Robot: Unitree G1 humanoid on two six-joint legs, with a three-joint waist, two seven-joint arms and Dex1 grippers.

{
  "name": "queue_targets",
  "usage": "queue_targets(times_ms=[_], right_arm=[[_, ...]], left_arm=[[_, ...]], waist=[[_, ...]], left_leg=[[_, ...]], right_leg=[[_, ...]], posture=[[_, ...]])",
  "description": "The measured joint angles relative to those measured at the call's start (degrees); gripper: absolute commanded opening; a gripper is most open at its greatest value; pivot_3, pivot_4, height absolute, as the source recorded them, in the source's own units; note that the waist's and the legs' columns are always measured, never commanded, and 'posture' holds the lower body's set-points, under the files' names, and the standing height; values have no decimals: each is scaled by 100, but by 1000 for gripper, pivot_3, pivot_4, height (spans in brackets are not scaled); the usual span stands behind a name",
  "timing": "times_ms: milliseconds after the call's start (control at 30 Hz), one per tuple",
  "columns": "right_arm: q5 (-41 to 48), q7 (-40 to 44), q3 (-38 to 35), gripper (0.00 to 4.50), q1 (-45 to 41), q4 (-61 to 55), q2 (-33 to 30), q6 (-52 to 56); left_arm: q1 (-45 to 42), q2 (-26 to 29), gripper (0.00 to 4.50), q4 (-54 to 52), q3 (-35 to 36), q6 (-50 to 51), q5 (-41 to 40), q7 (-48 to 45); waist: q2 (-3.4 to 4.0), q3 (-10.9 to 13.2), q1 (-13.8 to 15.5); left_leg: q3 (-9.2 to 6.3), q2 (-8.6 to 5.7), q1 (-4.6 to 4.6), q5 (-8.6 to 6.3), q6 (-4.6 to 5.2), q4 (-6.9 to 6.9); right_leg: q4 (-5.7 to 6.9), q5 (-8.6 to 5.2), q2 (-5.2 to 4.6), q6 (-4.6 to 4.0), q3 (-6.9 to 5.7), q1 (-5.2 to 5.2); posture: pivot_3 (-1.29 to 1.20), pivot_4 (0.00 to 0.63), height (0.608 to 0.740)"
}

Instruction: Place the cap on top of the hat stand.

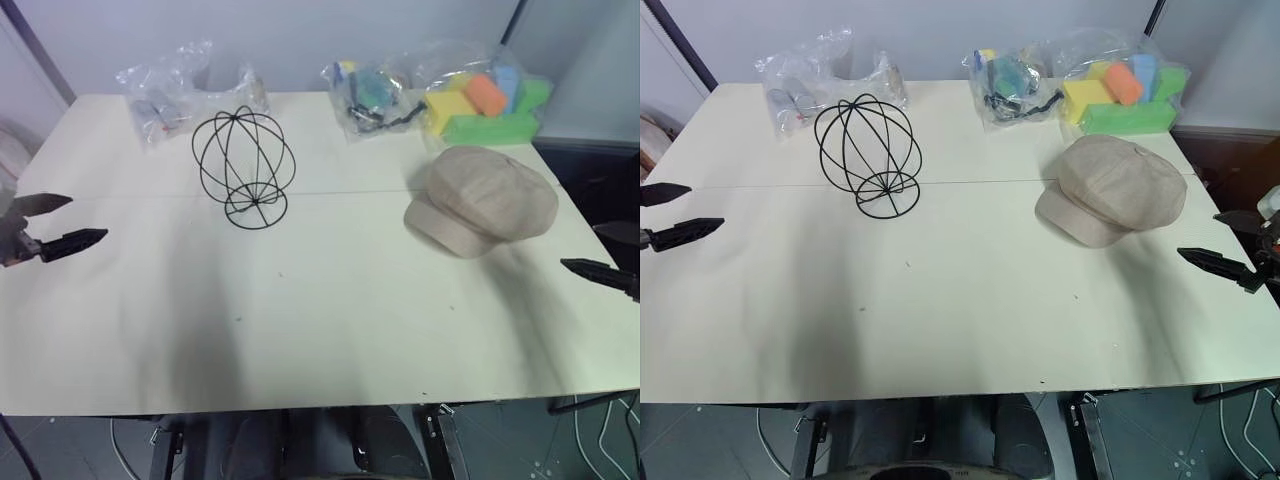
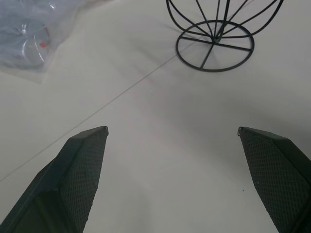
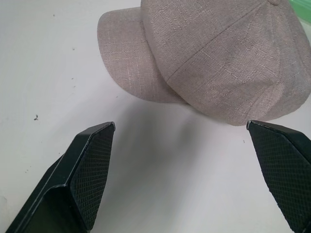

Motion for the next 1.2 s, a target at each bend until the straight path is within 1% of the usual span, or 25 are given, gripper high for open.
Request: queue_targets(times_ms=[367, 567, 633, 767, 800, 867, 967, 1000, 1067, 1100, 1200], right_arm=[[-143, -49, 26, 4454, -82, 127, 65, -241], [-273, -427, 26, 4454, -41, -30, 218, -227], [-357, -671, 26, 4454, 41, -356, 303, -177], [-481, -1357, 258, 4454, 278, -1961, 599, 387], [-545, -1622, 382, 4454, 285, -2394, 669, 640], [-792, -2223, 884, 4454, 262, -3392, 849, 1121], [-1662, -3108, 1985, 4454, 218, -4095, 1076, 1439], [-2033, -3425, 2386, 4454, 172, -4145, 1184, 1517], [-2640, -3917, 2960, 4454, 9, -4104, 1435, 1638], [-3117, -4304, 3392, 4454, -222, -3952, 1679, 1701], [-3998, -4965, 4182, 4454, -707, -3459, 2247, 1802]], left_arm=[[-158, 0, 4500, 150, -4, -107, 106, 24], [-412, -113, 4500, 120, -38, 190, -38, -2], [-435, -207, 4500, -170, -54, 504, -217, -34], [-246, -409, 4500, -1713, -93, 1545, -1121, -233], [-227, -444, 4500, -2032, -95, 1773, -1322, -221], [-224, -564, 4500, -2699, -198, 2161, -1707, -196], [-269, -783, 4500, -3271, -532, 2449, -2002, -109], [-314, -854, 4500, -3388, -680, 2533, -2040, -84], [-458, -981, 4500, -3455, -905, 2583, -2057, -37], [-661, -1108, 4500, -3463, -1071, 2630, -2055, 28], [-1085, -1354, 4500, -3581, -1428, 2671, -2063, 117]], waist=[[0, 0, 7], [0, 0, 12], [0, 0, 11], [-2, -1, 9], [-2, -1, 3], [-2, -1, -6], [-3, -2, 9], [-4, -2, 23], [-7, -3, 31], [-13, -6, 25], [-15, -7, 15]], left_leg=[[1, -5, 0, 0, 0, 1], [0, -7, 0, 0, 0, 4], [0, -6, -2, 0, 0, 4], [-5, -2, -4, 0, 0, 5], [-5, -1, -3, 0, 0, 5], [-8, 0, -2, 0, 0, 6], [-8, -4, -3, 0, 0, 12], [-10, -8, -4, 1, 0, 14], [-11, -11, -7, 1, 0, 19], [-13, -12, -7, 1, 0, 22], [-13, -12, -9, 1, 0, 23]], right_leg=[[3, 1, 2, 2, 0, 0], [6, 2, 2, 5, 0, 1], [6, 5, 3, 10, 0, 1], [9, 9, 4, 19, 0, 0], [10, 8, 5, 18, 1, -2], [11, 7, 11, 15, 1, -1], [11, 1, 14, 4, 2, 0], [11, 0, 13, 2, 2, 0], [10, 0, 13, 1, 2, 1], [10, 1, 14, -1, 2, 2], [11, 3, 19, -1, 5, -1]], posture=[[0, 150, 740], [0, 150, 740], [0, 150, 740], [0, 150, 740], [0, 150, 740], [0, 150, 740], [0, 150, 740], [0, 150, 740], [0, 150, 740], [0, 150, 740], [0, 150, 740]])
